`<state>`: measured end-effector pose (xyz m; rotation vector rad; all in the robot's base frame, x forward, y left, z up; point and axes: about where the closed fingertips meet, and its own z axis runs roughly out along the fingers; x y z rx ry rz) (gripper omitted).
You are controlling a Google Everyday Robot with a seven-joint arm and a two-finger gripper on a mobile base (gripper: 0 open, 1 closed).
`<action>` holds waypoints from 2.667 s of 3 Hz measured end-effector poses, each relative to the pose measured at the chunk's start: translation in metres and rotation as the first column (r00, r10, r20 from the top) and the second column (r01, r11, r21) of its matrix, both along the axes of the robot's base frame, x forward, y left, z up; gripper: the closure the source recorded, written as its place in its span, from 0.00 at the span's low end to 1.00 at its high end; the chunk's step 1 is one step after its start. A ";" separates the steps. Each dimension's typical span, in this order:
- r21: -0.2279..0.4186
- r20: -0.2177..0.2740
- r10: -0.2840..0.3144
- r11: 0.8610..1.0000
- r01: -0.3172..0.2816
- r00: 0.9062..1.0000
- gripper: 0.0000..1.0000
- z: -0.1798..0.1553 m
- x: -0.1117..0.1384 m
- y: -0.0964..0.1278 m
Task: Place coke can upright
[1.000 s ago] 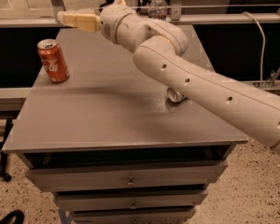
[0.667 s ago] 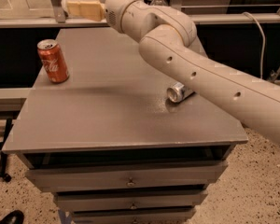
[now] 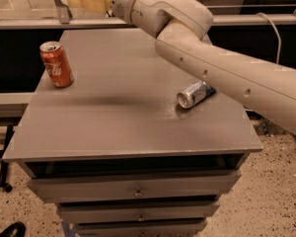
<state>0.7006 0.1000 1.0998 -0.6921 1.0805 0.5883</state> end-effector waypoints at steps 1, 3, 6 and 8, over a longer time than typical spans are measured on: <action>-0.028 0.072 0.036 0.999 -0.034 0.997 0.00 0.015 0.001 -0.023; 0.027 0.040 -0.043 0.999 0.042 0.998 0.00 0.023 0.013 -0.031; 0.367 -0.204 -0.131 0.909 0.200 0.970 0.00 0.083 0.061 -0.127; 0.428 -0.181 -0.066 0.893 0.139 0.981 0.00 0.108 0.045 -0.135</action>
Offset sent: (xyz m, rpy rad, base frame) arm 0.0041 -0.0072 0.0022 0.0596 -0.0461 -0.0110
